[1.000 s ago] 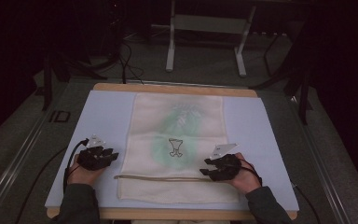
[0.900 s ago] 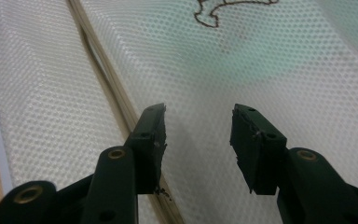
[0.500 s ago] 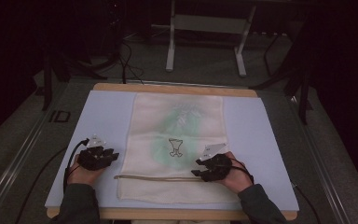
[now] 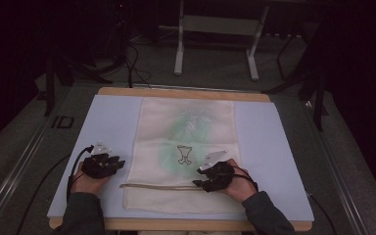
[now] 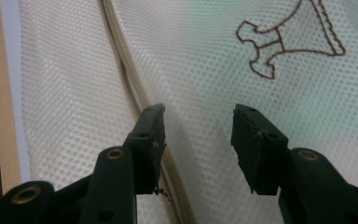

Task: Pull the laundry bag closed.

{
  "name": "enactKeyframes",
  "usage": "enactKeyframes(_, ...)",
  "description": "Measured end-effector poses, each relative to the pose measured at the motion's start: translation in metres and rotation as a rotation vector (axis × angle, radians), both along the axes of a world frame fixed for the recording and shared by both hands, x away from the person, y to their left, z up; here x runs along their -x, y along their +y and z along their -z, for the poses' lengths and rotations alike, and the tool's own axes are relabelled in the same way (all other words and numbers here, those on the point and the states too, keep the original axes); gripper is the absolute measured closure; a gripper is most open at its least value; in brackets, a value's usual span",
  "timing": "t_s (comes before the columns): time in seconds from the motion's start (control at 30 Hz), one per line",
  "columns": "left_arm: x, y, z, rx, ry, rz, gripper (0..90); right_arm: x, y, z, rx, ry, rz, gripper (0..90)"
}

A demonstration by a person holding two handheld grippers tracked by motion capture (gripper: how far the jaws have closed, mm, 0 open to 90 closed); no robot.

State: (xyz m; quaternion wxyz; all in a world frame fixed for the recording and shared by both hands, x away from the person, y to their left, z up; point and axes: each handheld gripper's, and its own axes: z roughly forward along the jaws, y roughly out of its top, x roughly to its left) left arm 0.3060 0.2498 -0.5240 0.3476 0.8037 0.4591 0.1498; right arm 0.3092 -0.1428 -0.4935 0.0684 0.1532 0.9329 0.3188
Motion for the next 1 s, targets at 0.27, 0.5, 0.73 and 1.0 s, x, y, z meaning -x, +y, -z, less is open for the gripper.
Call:
enactKeyframes(0.27,0.000,-0.001,0.000,0.001,0.004,0.004,65.7,0.002,0.013,-0.002,0.003,-0.003,-0.028,53.6)
enactKeyframes(0.5,0.000,-0.001,0.000,0.000,0.005,0.009,65.7,0.002,0.022,-0.004,0.006,-0.002,-0.050,53.3)
enactKeyframes(0.73,0.000,-0.001,0.000,0.001,0.005,0.010,65.7,0.002,0.035,-0.003,0.004,-0.003,-0.073,52.9)
enactKeyframes(1.0,0.000,-0.001,0.000,0.004,0.005,0.012,65.7,0.003,0.048,0.000,0.002,0.003,-0.096,52.9)
